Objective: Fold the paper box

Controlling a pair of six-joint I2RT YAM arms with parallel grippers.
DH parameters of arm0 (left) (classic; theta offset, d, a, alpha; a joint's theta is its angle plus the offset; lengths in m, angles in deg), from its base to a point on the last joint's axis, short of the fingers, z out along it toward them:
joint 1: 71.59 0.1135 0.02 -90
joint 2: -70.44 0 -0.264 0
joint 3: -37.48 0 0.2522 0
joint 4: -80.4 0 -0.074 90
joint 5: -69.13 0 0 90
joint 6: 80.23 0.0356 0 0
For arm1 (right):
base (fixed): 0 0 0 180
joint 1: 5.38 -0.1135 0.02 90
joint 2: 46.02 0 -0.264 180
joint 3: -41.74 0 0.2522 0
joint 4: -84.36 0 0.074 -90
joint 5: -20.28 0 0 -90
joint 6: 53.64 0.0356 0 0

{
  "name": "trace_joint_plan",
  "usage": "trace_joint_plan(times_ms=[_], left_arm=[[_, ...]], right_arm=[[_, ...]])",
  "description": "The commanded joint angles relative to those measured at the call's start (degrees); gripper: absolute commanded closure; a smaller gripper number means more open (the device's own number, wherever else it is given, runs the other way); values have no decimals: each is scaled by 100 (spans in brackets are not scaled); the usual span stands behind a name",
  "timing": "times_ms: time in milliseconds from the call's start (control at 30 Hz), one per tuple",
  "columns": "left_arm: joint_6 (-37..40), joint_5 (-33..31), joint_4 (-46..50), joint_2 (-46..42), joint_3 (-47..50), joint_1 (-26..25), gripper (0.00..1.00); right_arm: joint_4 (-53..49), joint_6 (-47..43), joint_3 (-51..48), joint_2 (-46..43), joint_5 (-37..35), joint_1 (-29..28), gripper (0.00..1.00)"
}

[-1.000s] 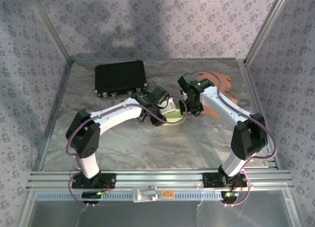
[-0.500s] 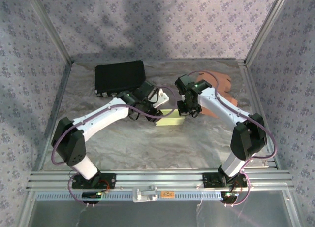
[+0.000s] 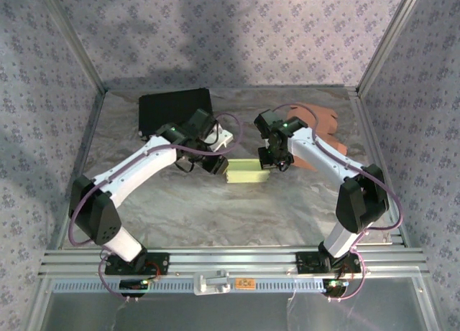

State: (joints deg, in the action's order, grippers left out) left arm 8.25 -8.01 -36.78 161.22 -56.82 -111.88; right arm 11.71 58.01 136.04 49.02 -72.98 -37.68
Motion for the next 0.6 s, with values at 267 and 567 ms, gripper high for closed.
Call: trace_joint_plan(times_ms=[267, 567], left_arm=[[-173, -703, 229, 529, -337, -110, 59], [-158, -620, 55, 785, -500, -145, 63]], right_arm=[[-214, 84, 116, 99, -31, -41, 100], [-253, 76, 161, 94, -6, -38, 100]])
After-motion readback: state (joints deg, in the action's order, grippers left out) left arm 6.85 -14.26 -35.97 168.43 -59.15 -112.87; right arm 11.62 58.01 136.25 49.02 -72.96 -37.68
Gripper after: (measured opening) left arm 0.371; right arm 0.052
